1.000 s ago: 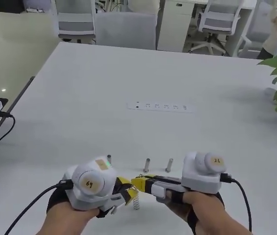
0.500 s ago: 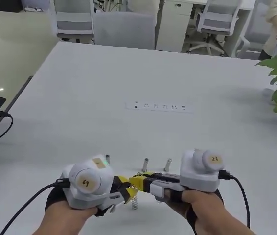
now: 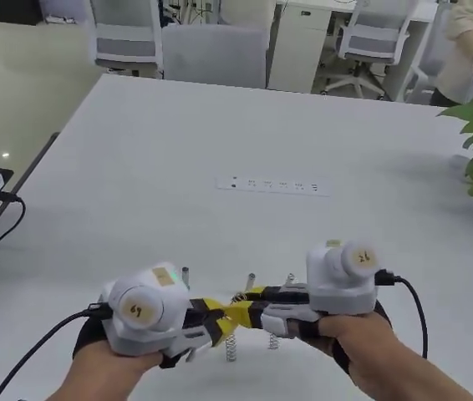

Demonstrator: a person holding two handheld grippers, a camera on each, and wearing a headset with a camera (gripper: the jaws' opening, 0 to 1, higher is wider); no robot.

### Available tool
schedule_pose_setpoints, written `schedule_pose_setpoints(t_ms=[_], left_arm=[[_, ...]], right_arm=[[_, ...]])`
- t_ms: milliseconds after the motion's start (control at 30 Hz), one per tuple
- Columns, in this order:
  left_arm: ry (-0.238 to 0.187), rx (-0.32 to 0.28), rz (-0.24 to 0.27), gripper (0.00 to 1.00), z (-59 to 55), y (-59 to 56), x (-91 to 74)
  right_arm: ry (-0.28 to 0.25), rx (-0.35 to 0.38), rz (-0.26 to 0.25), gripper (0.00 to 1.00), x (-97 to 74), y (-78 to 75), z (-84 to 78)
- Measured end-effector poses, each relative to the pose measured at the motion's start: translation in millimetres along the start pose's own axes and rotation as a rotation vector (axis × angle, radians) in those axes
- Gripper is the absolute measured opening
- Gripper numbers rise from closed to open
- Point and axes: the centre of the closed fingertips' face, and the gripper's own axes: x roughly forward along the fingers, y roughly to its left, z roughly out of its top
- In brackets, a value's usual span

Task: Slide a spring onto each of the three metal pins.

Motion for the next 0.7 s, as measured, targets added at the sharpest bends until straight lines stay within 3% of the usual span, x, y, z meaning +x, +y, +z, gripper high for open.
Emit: schedule_pose_setpoints(t_ms=[267,433,533,700], left_arm=[[0.004,0.029,-0.029,0.01,0.4,-9.1,1.9],[0.0,0.035,-0.039,0.01,1.7,-11.9,2.4],[-0.002,0.036,-0.042,0.01,2.2,-12.3,2.3],[-0.004,0.041,-0.049,0.01,1.9,-13.6,1.0]], right_arm=[[0.135,-0.172,0.049,0.13,-9.1,4.6,-0.8],[0.189,-0.221,0.085,0.14,-9.5,9.7,-3.4],[0.255,-0.283,0.097,0.14,-10.1,9.9,-9.6],[0.29,-0.317,0.126,0.14,-10.2,13.2,-10.0]])
